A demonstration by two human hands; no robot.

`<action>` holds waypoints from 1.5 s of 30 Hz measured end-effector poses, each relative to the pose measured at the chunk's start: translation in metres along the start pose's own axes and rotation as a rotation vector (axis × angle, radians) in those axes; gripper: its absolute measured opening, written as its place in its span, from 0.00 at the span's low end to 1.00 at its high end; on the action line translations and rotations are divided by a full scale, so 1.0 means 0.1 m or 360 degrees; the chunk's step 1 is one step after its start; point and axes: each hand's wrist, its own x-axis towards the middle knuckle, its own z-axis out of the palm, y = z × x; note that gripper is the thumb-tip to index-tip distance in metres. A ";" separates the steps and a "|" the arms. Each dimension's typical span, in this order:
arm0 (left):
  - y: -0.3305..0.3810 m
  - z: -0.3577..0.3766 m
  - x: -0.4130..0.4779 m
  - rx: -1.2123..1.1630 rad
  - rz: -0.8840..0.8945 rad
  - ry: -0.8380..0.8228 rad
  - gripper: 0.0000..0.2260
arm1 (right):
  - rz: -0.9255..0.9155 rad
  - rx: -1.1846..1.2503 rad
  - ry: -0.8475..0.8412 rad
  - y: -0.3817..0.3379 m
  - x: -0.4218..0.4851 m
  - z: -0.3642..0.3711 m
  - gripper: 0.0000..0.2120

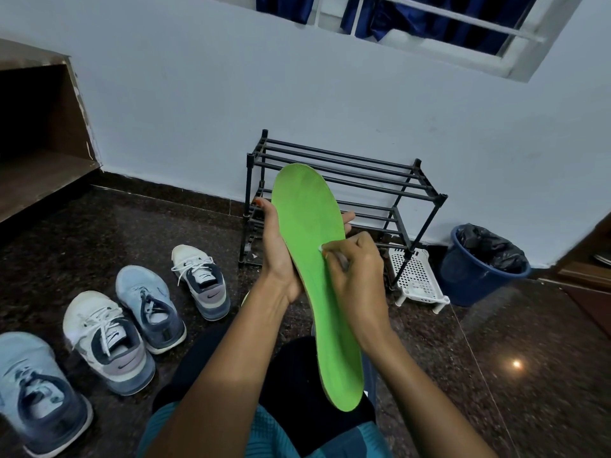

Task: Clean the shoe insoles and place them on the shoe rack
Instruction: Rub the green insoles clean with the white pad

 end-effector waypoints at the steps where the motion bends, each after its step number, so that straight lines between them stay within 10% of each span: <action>1: 0.00 -0.01 0.00 -0.0007 0.0003 -0.0004 0.48 | 0.0001 -0.0002 0.0015 0.00 0.00 0.01 0.05; 45: 0.01 -0.03 0.00 -0.0070 0.0020 -0.0011 0.46 | 0.0079 0.0334 -0.0200 -0.12 -0.08 0.00 0.05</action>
